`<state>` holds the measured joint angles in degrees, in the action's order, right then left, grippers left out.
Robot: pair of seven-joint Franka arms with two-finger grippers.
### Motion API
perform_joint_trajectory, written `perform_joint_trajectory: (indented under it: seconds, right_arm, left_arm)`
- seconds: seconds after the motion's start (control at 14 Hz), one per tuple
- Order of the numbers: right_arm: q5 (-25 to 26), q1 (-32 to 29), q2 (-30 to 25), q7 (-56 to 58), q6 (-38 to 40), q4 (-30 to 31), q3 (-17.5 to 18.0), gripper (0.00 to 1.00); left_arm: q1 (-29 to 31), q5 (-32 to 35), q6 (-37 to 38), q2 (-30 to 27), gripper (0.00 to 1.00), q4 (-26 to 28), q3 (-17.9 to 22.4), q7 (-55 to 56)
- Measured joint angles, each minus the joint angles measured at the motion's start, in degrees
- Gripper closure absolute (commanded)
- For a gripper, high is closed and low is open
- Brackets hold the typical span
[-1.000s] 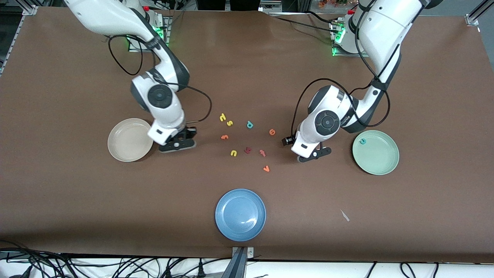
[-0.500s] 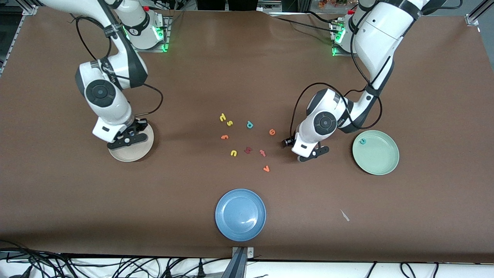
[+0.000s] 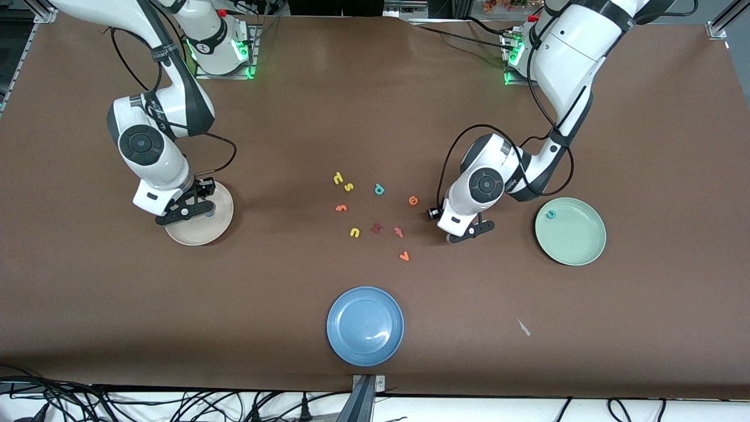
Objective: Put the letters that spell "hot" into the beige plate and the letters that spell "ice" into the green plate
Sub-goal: 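Place the blue o on the cream plate with the right gripper, then grasp the maroon piece with the left gripper while the right gripper grasps the u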
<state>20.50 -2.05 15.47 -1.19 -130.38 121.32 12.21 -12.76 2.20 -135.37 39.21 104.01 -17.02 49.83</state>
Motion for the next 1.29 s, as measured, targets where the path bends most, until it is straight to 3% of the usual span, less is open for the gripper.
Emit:
perform_joint_trajectory:
  seconds: [0.21,0.43,0.57,0.79,1.0,1.29]
  right_arm:
    - [-4.6,0.0,0.0,-1.7,-0.2,-0.2,1.6,0.14]
    - [-9.3,0.3,0.8,-11.9,-0.6,-0.9,7.6,0.14]
    - [-9.4,1.9,2.2,-20.7,-1.8,-1.7,10.8,0.12]
    - [-9.4,7.4,4.5,-30.6,-2.5,-3.1,12.6,0.06]
    - [-8.8,12.2,7.2,-32.2,-6.0,-4.1,13.3,0.02]
    - [-2.5,17.0,12.2,-32.7,-10.9,-5.6,13.4,0.03]
  left_arm:
    - [0.0,0.3,0.0,0.0,0.4,0.0,0.0,0.0]
    - [-0.1,0.7,0.0,0.0,0.4,-0.1,0.0,0.0]
    - [-0.1,0.7,0.0,0.0,0.4,-0.1,0.0,0.0]
    - [0.0,0.9,-0.1,0.0,0.4,-0.2,0.1,0.0]
    - [-0.1,0.9,-0.1,0.0,0.42,-0.2,0.1,0.0]
    - [-0.1,0.9,0.0,0.0,0.47,-0.3,0.2,0.0]
